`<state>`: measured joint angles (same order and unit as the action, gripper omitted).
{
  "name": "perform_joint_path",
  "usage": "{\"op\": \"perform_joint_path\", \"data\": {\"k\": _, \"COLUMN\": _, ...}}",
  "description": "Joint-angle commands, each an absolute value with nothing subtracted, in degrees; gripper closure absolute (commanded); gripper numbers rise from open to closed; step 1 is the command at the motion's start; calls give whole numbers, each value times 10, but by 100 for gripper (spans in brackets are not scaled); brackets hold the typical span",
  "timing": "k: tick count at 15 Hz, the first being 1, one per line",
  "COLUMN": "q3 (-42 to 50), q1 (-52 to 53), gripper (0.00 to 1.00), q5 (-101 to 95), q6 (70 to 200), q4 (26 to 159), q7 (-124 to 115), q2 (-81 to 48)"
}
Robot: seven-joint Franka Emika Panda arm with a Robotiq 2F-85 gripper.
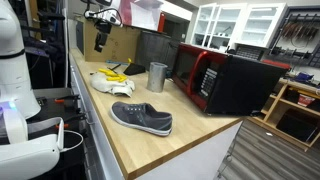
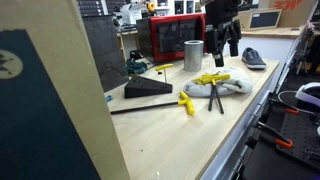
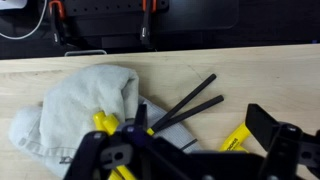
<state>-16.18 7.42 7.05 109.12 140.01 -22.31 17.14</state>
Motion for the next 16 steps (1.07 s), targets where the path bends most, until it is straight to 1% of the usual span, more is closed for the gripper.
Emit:
{"op": "perform_joint_path", "data": {"k": 1, "q3": -154, "q1": 82, "gripper": 0, "q5": 68, "q6": 1090, "q4": 1399, "q7": -225, "q2": 171}}
{"op": "perform_joint_path", "data": {"k": 8, "q3": -154, "q1": 82, "gripper": 0, "q5": 68, "q6": 1090, "q4": 1399, "q7": -225, "q2": 171}}
{"op": "perform_joint_path", "data": {"k": 16, "q3": -150, "q1": 80, "gripper": 0, "q5": 8, "q6": 1116, "q4": 1319, "q7": -197, "q2": 87}}
